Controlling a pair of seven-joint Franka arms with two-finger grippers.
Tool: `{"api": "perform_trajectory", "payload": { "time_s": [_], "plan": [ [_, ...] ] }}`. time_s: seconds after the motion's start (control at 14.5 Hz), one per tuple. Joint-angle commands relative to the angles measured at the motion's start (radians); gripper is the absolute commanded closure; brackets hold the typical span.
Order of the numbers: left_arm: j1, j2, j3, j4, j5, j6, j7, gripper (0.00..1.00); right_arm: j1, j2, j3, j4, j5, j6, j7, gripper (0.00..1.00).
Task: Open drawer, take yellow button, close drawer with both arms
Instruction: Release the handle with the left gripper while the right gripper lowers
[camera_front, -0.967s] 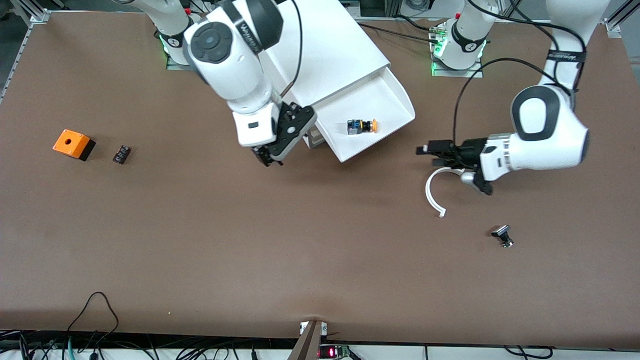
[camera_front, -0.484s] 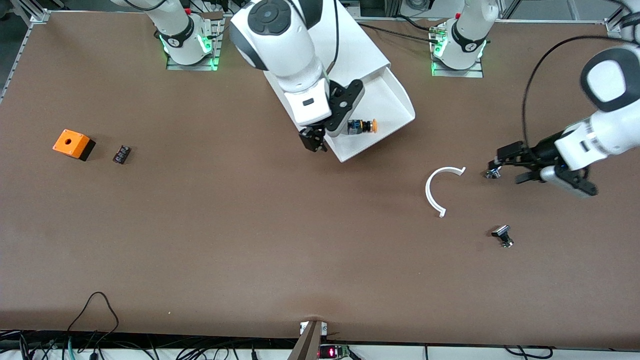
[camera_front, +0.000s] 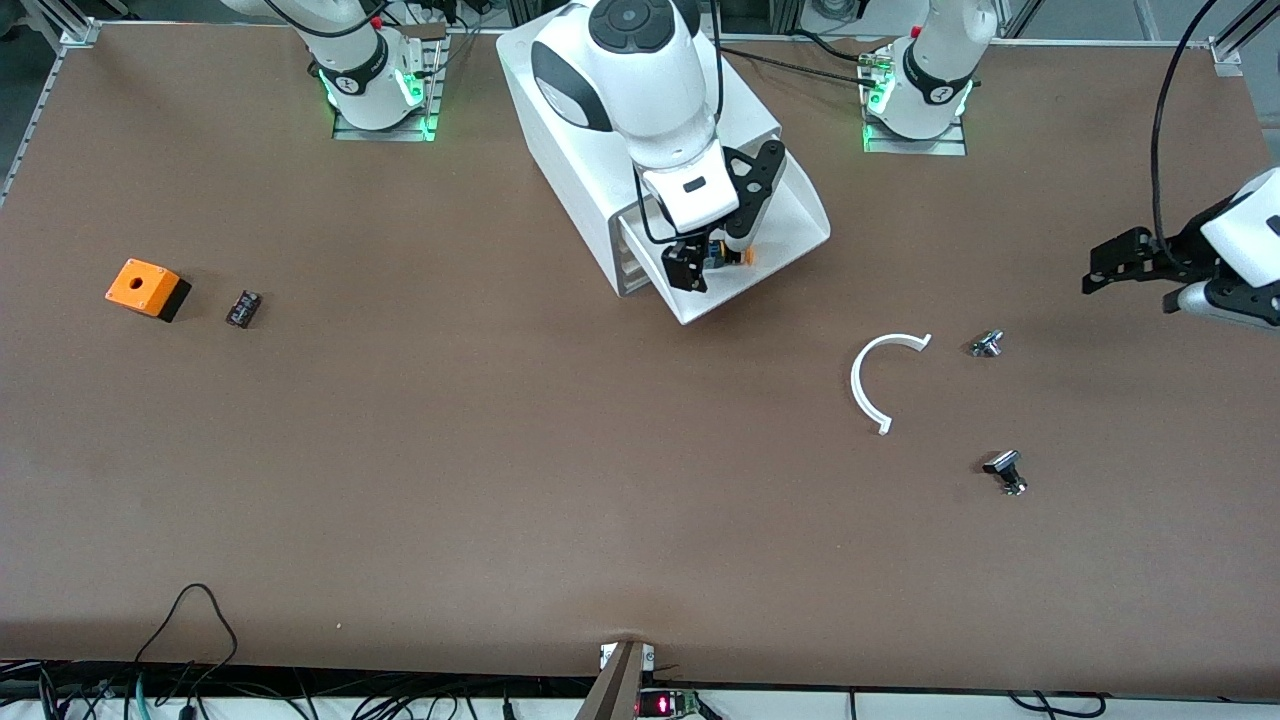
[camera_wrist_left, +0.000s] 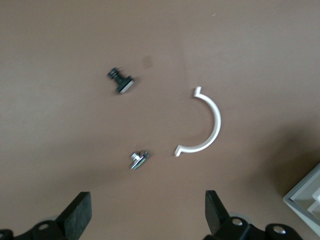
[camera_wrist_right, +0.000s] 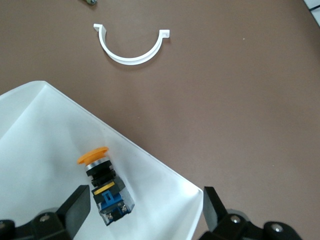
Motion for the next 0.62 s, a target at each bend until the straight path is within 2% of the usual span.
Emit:
{"api": "perform_trajectory", "payload": {
  "time_s": [0.0, 0.28, 0.55],
  "plan": [
    [-0.024, -0.02, -0.001, 0.013, 0.077, -0.038, -0.126, 0.0, 0.024, 0.031, -0.014, 0.04, -0.006, -0.006, -0.031, 0.0],
    [-0.027, -0.051, -0.002, -0.034, 0.077, -0.069, -0.281, 0.0, 0.029, 0.054, -0.015, 0.03, -0.008, -0.009, -0.088, 0.0],
    [-0.036, -0.059, -0.004, -0.036, 0.075, -0.084, -0.313, 0.0, 0.024, 0.054, -0.015, 0.012, -0.001, -0.009, -0.125, 0.0]
  ]
}}
